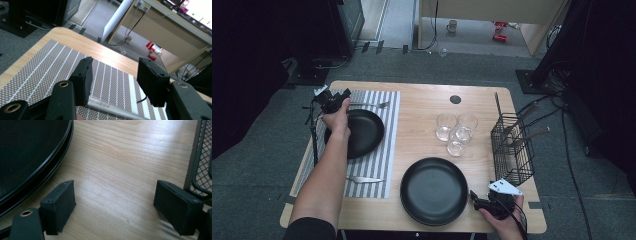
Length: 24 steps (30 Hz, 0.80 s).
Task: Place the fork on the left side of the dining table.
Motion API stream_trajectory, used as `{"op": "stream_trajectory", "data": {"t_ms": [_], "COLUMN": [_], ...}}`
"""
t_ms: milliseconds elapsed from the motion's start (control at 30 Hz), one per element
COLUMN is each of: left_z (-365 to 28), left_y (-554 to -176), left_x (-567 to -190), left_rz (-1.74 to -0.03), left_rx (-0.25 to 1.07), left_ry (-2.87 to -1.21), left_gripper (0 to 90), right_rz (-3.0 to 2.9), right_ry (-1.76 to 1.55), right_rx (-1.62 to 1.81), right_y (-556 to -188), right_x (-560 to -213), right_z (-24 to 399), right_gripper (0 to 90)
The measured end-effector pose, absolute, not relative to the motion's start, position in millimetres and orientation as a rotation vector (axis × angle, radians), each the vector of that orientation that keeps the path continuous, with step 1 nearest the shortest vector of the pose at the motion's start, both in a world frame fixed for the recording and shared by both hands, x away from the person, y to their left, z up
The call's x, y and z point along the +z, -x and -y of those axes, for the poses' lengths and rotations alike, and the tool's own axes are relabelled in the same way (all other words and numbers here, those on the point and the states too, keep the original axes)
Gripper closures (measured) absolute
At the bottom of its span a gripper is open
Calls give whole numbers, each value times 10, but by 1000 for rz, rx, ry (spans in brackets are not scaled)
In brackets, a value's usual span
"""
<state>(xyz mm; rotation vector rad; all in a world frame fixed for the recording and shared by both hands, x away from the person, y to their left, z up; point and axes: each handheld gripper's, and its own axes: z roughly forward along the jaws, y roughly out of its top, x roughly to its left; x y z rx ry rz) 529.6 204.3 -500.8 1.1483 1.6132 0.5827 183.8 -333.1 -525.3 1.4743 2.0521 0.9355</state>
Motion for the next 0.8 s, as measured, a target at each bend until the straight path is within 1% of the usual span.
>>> {"op": "stream_trajectory", "data": {"t_ms": [167, 300, 467, 800], "left_z": [-2037, -2018, -1997, -1986], "left_y": [-5276, -5247, -5199, -4957], "left_x": [-4980, -4950, -4888, -4725], "left_rz": [-1593, -1566, -1538, -1467], "left_rx": [584, 555, 509, 508], "left_ry": [-1158, -1162, -1186, -1295], "left_gripper": [471, 480, 401, 341], "right_rz": [-2052, -2052, -2052, -2058], "right_ry": [-1474, -1473, -1474, -1470], "right_rx": [934, 934, 934, 932], "right_y": [-1838, -1838, -1838, -1840], "right_x": [-5253, -5254, -5253, -5254], "right_z": [3330, 3330, 3330, 3327], "right_gripper": [167, 167, 166, 153]}}
